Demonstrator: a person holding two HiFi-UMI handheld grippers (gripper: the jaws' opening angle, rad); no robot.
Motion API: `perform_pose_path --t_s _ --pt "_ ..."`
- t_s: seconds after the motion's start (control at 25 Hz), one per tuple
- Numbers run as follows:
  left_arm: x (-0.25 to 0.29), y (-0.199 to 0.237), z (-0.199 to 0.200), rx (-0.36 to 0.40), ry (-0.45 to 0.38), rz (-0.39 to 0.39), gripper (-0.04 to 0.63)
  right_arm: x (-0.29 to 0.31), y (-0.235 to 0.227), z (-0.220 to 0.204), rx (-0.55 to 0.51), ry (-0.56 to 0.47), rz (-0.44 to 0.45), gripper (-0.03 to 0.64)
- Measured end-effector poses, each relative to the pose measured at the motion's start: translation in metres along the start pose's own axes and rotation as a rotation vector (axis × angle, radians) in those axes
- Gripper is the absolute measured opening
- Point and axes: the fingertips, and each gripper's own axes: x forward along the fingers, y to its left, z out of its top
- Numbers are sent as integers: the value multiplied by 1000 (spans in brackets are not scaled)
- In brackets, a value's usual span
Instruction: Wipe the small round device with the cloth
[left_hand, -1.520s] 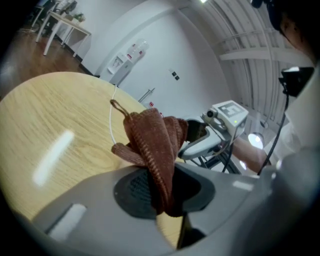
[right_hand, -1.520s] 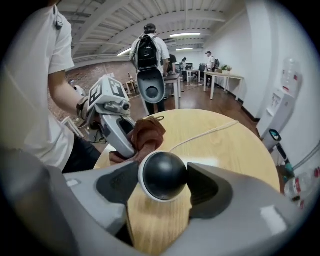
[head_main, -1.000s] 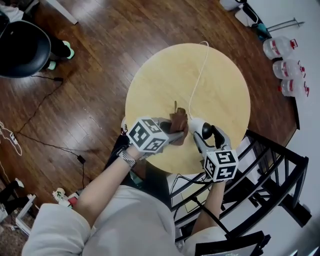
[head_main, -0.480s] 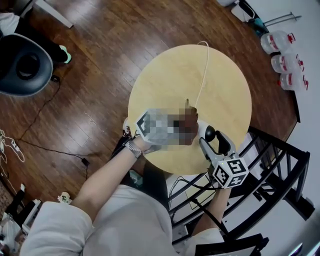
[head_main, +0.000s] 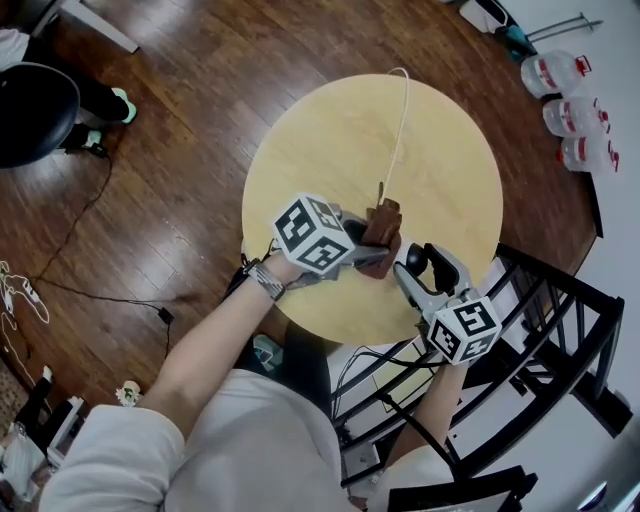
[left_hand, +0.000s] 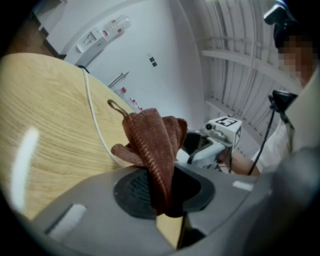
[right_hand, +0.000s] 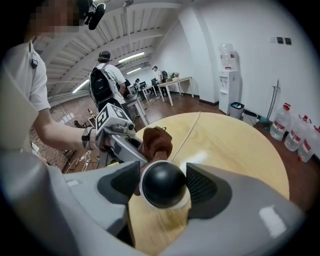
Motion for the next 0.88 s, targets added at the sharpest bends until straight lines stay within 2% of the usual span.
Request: perform_pose_path --t_s 0.16,0.24,0.36,0.52,0.56,0.64,0.76,0.88 --pt "5 14 -10 -26 56 76 83 -4 -1 0 22 -24 11 288" --pt "3 22 -11 -18 99 155 83 -3 -1 1 29 -32 12 289" --pt "5 34 -20 65 214 334 84 -1 0 3 34 -40 7 290" --pt "15 36 -36 196 327 471 84 -1 1 2 36 -46 3 290" --pt "14 33 -35 202 320 482 84 -1 1 2 30 -44 3 290" --pt "8 19 -29 124 242 430 84 -2 2 2 0 -48 8 290" --pt "-9 -1 -19 -57 50 305 84 -12 4 8 -63 -95 37 290" --pt "-22 -20 -8 -180 -151 211 86 -18 14 10 -170 -102 113 290"
